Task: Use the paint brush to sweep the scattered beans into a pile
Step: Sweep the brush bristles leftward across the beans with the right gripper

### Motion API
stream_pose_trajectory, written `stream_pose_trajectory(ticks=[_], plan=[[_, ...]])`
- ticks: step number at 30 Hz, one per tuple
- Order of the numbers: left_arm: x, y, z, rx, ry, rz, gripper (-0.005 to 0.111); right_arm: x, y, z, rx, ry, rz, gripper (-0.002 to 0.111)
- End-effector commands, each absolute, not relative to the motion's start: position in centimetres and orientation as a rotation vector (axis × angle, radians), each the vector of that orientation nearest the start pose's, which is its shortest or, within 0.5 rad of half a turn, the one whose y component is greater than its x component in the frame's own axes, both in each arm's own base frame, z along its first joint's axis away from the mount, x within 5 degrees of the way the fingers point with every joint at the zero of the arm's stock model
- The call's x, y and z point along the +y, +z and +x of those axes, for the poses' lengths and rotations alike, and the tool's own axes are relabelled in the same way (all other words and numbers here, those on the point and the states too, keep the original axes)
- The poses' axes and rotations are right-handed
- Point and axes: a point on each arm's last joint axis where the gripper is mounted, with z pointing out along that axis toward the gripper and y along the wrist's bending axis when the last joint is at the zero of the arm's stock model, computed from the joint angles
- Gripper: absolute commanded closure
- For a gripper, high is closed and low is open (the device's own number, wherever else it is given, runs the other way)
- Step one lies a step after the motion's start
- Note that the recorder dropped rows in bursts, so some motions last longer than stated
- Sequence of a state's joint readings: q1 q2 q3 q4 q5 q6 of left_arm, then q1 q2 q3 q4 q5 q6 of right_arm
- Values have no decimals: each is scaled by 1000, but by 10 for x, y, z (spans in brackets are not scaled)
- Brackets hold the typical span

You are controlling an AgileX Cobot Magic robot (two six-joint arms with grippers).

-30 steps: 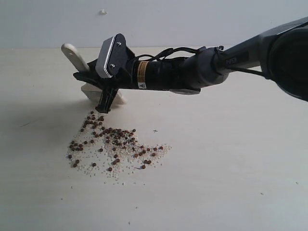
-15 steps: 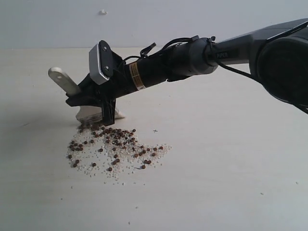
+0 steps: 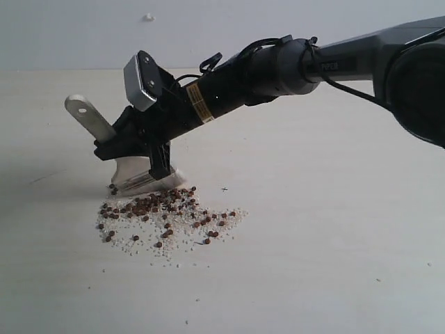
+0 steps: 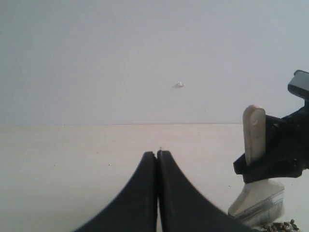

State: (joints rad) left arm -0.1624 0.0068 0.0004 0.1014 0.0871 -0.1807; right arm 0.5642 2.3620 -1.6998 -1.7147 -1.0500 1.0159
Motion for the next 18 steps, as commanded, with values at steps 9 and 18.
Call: stream_pose_trajectory(ticks=[9,18], plan=[[-8,206,56,1565,-192,46,107,336,150,382,1190,827,-1492,108],[-8,206,56,1565,-192,46,107,347,122,366,1109,936,-1569,108]])
